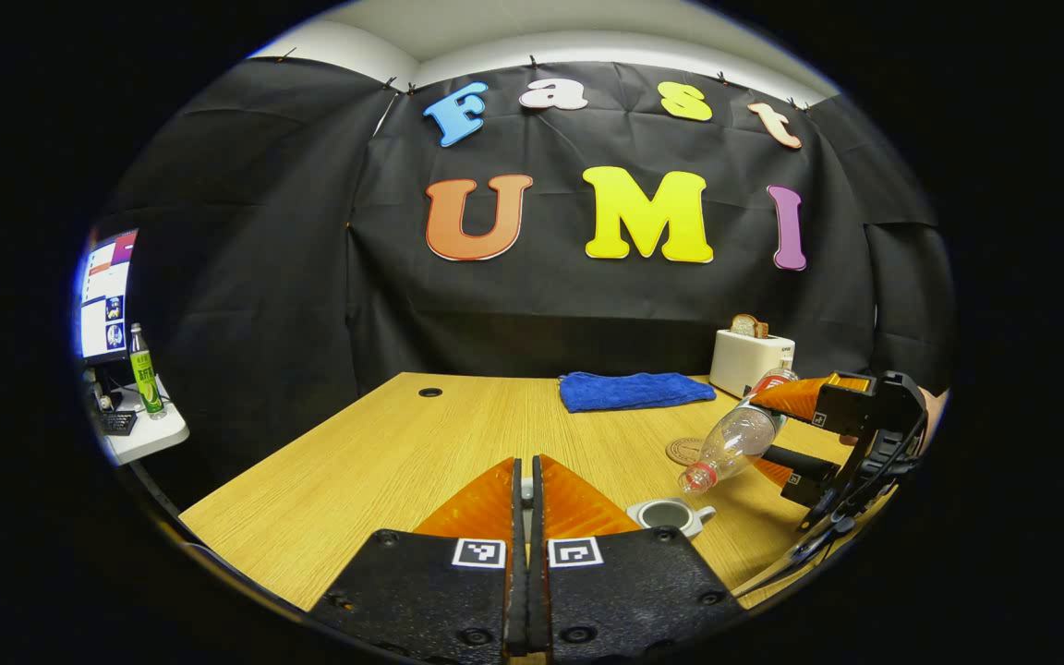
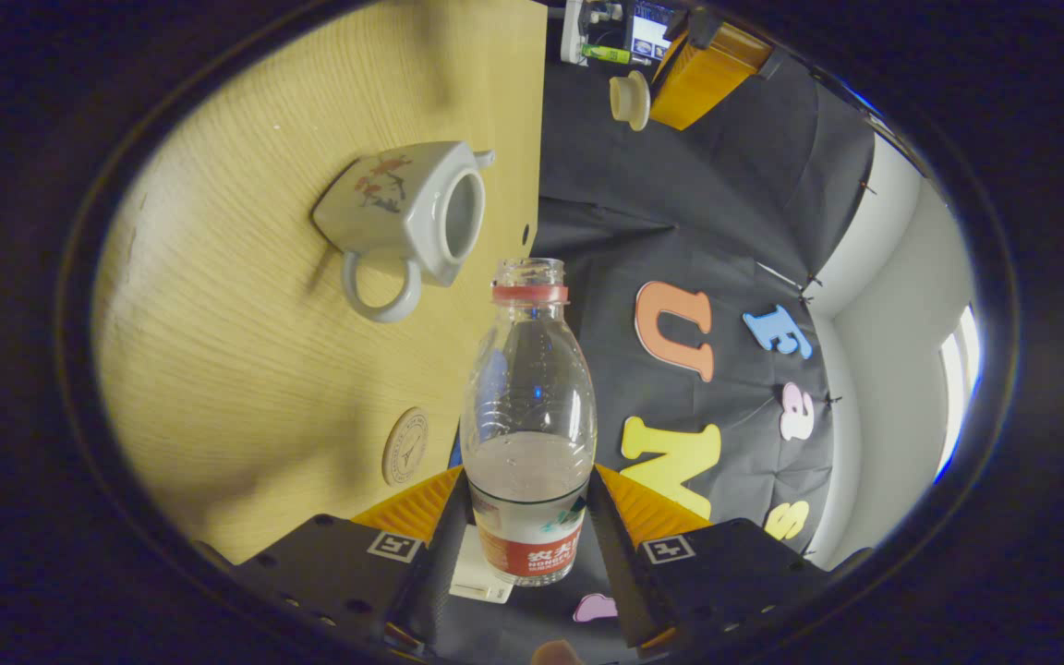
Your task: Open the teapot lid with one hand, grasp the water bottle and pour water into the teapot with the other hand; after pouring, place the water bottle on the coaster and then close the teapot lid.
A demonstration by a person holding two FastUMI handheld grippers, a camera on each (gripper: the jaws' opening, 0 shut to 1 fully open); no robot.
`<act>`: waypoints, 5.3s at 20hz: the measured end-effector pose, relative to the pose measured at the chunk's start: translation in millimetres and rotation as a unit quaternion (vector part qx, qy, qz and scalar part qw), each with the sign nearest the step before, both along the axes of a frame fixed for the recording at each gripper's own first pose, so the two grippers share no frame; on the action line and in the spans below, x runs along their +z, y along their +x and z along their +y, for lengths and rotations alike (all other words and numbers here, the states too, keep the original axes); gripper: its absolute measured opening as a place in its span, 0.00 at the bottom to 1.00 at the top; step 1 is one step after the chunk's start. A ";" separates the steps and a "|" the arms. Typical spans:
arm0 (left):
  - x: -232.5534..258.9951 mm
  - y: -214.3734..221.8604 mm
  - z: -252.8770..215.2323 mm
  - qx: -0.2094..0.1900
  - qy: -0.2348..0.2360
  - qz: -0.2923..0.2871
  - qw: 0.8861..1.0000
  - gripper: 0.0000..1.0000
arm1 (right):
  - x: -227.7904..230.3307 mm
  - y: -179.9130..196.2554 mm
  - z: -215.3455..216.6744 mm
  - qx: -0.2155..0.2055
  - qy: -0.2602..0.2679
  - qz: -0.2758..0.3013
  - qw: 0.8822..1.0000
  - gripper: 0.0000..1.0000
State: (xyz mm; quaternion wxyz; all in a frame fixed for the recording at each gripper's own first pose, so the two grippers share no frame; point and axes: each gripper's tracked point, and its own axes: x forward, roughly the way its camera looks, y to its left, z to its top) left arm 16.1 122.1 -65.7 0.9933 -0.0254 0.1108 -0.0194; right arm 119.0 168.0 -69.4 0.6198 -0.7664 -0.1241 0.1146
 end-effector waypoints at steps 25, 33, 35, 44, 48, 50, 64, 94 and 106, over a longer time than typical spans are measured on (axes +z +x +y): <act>7.7 -4.0 3.6 0.001 0.000 -0.007 1.000 0.03 | 5.0 -7.2 12.9 0.028 -0.098 -0.064 0.993 0.72; 8.1 -3.2 5.4 0.004 -0.003 -0.009 1.000 0.03 | 6.9 -8.5 15.4 0.039 -0.126 -0.091 0.987 0.71; 7.9 -2.7 6.0 0.005 -0.004 -0.009 1.000 0.03 | 6.5 -7.8 15.1 0.042 -0.133 -0.097 0.985 0.72; 9.5 -3.5 7.9 0.007 -0.001 -0.010 1.000 0.03 | 11.0 -9.8 17.3 0.055 -0.149 -0.118 0.980 0.70; 10.9 -4.2 7.7 0.008 0.001 -0.012 1.000 0.03 | 13.9 -6.5 17.1 0.058 -0.150 -0.124 0.979 0.72; 13.1 -5.2 8.5 0.008 -0.001 -0.014 1.000 0.03 | 14.3 -6.1 15.8 0.056 -0.142 -0.118 0.981 0.72; 21.0 -7.0 5.4 0.014 0.002 -0.024 1.000 0.03 | -29.2 -7.4 -2.3 -0.042 0.220 0.223 0.949 0.71; 21.2 -7.1 -8.0 -0.007 0.028 -0.030 0.999 0.03 | -10.1 113.3 -10.9 -0.085 0.702 0.310 0.636 0.70; 3.5 -1.4 -1.8 0.001 0.037 -0.008 0.999 0.03 | -42.4 128.8 -12.0 -0.101 0.706 0.311 0.629 0.72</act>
